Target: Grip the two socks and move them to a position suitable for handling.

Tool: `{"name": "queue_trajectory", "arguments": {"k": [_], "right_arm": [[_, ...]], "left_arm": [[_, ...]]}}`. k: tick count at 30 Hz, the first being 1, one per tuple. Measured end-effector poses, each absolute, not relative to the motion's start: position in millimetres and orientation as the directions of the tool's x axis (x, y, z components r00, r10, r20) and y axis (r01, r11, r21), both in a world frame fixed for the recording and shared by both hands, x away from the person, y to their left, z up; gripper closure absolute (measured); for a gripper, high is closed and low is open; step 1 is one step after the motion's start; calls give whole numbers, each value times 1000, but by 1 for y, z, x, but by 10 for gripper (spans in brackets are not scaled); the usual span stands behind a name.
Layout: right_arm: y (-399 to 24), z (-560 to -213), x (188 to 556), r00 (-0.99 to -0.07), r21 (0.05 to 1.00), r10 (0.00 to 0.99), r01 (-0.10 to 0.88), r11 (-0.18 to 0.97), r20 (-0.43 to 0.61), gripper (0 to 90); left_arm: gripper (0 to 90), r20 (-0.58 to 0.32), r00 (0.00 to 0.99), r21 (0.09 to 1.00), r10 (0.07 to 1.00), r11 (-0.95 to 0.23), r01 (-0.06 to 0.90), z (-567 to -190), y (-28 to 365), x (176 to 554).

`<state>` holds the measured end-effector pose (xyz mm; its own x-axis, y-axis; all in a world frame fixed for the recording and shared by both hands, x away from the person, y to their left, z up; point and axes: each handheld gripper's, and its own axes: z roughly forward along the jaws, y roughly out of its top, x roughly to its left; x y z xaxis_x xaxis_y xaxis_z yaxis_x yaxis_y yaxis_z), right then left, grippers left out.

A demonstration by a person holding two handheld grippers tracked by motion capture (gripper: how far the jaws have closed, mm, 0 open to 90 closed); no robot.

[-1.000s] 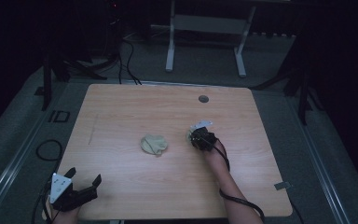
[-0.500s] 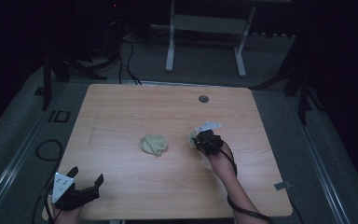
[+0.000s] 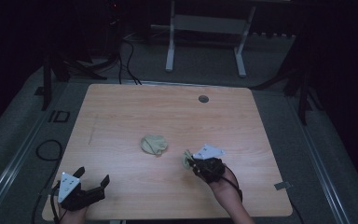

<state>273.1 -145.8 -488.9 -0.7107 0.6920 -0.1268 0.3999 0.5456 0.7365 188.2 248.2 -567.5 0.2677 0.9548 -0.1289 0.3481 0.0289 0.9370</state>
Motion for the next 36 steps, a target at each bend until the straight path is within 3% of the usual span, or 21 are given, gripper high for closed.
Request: {"name": "queue_trajectory", "arguments": {"k": [6,15,21,23,24,28,30,33,34,36], "right_arm": [[-136,-498,236,-722,734,674,372,568,-156,808],[-127,-538,229,-683,690,716,450,567,-143,807],[-124,-562,219,-669,679,724,453,577,-169,780],[-123,-562,218,-669,675,721,449,585,-180,770],[-122,-561,220,-680,672,716,456,584,-161,689],[-125,-553,220,-703,673,703,468,573,-109,604],[-137,-525,217,-742,696,658,406,593,-128,505],[-147,-511,221,-751,730,653,392,560,-98,521],[-155,-501,228,-756,751,649,378,542,-88,555],[-158,-498,231,-755,760,651,375,531,-83,578]], "left_arm": [[45,-98,285,936,954,-9,352,-569,241,188],[45,-143,308,935,940,26,354,-570,229,187],[45,-139,343,928,929,1,373,-568,216,188],[45,-120,351,915,929,-33,401,-569,210,188],[46,-109,359,905,927,-57,422,-568,206,189],[54,-114,409,884,906,-96,458,-567,193,189],[56,-173,505,875,845,-104,474,-563,175,188],[95,-192,600,876,777,-140,462,-556,151,186],[150,-193,627,872,755,-161,463,-554,143,186],[151,-196,670,862,716,-200,466,-551,126,188]]}}
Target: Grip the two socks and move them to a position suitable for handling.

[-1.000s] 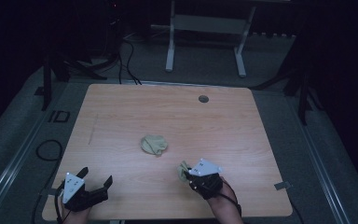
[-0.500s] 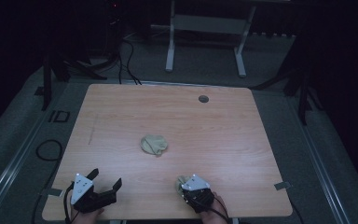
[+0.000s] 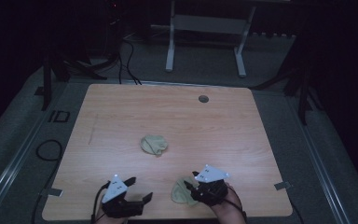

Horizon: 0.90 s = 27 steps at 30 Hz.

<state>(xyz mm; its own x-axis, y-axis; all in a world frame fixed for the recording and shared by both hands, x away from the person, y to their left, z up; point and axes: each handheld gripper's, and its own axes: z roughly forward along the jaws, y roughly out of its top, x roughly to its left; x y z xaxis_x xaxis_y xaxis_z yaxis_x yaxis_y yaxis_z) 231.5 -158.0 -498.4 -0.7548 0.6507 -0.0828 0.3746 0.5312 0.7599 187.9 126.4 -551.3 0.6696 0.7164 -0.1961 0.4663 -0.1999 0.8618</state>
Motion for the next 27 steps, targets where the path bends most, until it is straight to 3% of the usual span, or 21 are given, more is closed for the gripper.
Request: {"name": "queue_trajectory", "arguments": {"k": [5,8,18,19,23,27], "right_arm": [[-158,-513,240,-789,746,613,389,541,-32,590],[-151,-533,244,-810,713,587,401,575,-18,590],[-148,-549,258,-819,656,574,429,620,-7,595],[-147,-553,259,-823,645,568,434,629,-1,614],[-148,-555,258,-826,641,564,436,631,6,638],[-148,-557,256,-820,651,572,443,617,16,757]], "left_arm": [[273,-150,738,829,658,-323,457,-553,93,197],[393,-154,752,785,641,-382,487,-557,73,208],[590,-136,752,723,645,-454,521,-564,49,228],[635,-128,752,716,647,-464,521,-565,48,230],[670,-111,754,703,647,-485,520,-567,45,232],[759,-97,751,702,653,-490,517,-567,42,232]]}}
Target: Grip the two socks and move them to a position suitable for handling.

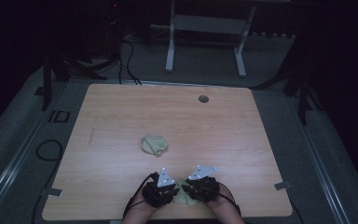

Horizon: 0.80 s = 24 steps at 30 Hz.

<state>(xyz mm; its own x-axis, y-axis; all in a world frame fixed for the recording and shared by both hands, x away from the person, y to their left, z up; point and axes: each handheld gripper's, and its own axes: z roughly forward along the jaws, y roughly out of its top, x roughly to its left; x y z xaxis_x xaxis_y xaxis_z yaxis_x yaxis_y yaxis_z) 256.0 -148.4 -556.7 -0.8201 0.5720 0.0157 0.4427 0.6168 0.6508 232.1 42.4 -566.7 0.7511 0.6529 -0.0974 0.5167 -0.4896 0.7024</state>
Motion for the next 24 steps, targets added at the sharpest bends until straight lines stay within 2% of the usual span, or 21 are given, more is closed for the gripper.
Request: {"name": "queue_trajectory", "arguments": {"k": [2,5,10,13,18,24], "right_arm": [[-147,-557,254,-820,654,572,435,619,5,816],[-146,-555,252,-811,655,586,435,617,-13,844],[-151,-539,245,-801,694,599,429,578,-3,847],[-165,-509,238,-789,752,614,402,522,-5,849],[-188,-477,230,-761,797,649,401,451,16,849],[-205,-475,227,-733,791,679,433,432,31,848]], "left_arm": [[853,-101,752,702,651,-489,518,-567,41,232],[871,-91,752,704,653,-491,513,-567,39,232],[878,-132,743,731,657,-442,520,-559,46,229],[879,-122,745,762,656,-419,494,-539,58,226],[878,-100,749,770,655,-426,475,-522,74,222],[878,-70,765,752,641,-470,462,-515,92,219]]}}
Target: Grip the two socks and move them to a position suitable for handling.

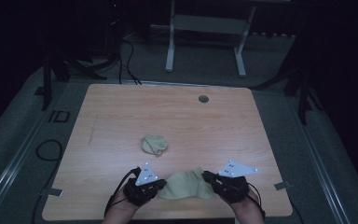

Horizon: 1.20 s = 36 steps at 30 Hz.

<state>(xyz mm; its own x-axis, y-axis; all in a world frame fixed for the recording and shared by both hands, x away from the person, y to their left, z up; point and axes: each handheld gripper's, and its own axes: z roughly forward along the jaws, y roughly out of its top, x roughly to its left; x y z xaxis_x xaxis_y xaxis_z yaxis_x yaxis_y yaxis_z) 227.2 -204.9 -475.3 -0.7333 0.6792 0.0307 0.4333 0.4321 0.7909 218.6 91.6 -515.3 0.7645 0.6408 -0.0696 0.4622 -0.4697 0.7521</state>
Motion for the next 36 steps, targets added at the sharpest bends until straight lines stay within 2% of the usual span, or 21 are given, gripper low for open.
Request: {"name": "queue_trajectory", "arguments": {"k": [3,9,12,17,18,19,22,24,27,28,31,33,36], "right_arm": [[-208,-491,231,-720,767,691,477,430,60,848],[-207,-536,234,-720,701,692,520,487,53,844],[-211,-547,237,-703,681,710,541,494,43,844],[-220,-554,241,-675,673,735,574,466,67,816],[-221,-554,241,-678,673,731,574,466,72,764],[-222,-552,242,-683,675,726,572,466,77,746],[-226,-542,241,-698,701,713,544,461,73,669],[-227,-534,240,-704,717,707,526,457,67,681],[-223,-530,235,-721,723,692,495,483,32,802],[-221,-532,233,-728,719,685,488,494,24,810],[-218,-537,230,-746,705,666,484,519,22,811],[-216,-547,227,-771,676,636,481,558,24,749],[-219,-551,226,-786,650,618,468,599,-4,745]], "left_arm": [[877,-71,785,733,616,-501,459,-525,92,223],[875,-109,792,699,600,-521,490,-546,84,235],[876,-98,793,684,602,-538,492,-553,80,238],[870,-135,785,677,604,-522,518,-559,79,242],[852,-138,778,682,613,-511,523,-558,80,243],[787,-153,767,696,623,-483,531,-556,82,243],[673,-201,757,732,622,-418,538,-545,88,241],[677,-195,770,748,607,-416,517,-539,85,235],[771,-187,786,740,589,-442,507,-540,73,224],[807,-189,790,727,583,-458,512,-542,70,223],[821,-189,783,701,592,-477,530,-550,63,221],[821,-173,786,674,593,-511,534,-561,57,220],[822,-180,783,670,596,-508,541,-564,59,221]]}}
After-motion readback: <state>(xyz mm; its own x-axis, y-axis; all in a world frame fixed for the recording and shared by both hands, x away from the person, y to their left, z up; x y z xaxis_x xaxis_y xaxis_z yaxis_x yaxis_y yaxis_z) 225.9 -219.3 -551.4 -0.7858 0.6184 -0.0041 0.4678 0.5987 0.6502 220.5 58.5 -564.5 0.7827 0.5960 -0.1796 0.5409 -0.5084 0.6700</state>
